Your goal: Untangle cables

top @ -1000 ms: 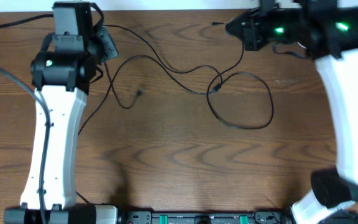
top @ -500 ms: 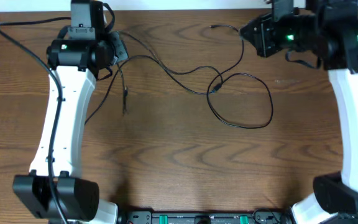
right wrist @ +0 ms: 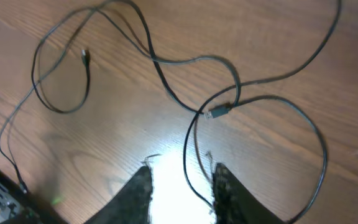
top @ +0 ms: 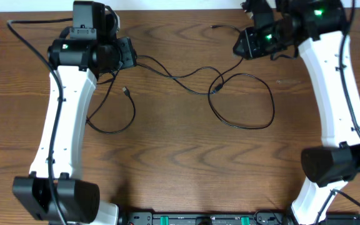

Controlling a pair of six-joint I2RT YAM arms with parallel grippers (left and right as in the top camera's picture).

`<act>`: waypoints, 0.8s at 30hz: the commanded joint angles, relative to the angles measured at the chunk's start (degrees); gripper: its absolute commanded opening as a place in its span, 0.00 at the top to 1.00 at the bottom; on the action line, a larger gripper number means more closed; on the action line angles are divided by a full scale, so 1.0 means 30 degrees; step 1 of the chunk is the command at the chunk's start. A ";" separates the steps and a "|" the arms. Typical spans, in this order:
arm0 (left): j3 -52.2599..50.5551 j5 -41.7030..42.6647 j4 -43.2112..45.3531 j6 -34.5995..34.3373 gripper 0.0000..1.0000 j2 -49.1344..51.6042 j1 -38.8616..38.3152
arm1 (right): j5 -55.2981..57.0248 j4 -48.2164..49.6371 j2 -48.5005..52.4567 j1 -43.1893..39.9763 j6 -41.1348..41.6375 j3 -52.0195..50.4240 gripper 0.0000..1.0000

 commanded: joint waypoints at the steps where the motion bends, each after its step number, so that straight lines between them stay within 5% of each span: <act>1: 0.0124 0.0663 -0.0182 0.0539 0.51 -0.1800 0.0066 | 0.0138 -0.0248 0.1049 0.0648 0.0029 -0.0087 0.67; 11: 0.0124 0.0597 -0.1209 0.0525 0.49 -0.4473 0.0066 | 0.2324 -0.1224 0.4889 0.2827 0.0029 -0.0087 0.51; 24: 0.0117 0.0080 -0.2106 0.0517 0.49 -0.4226 0.0058 | 0.4408 -0.1246 0.8284 0.4014 0.1676 -0.0087 0.49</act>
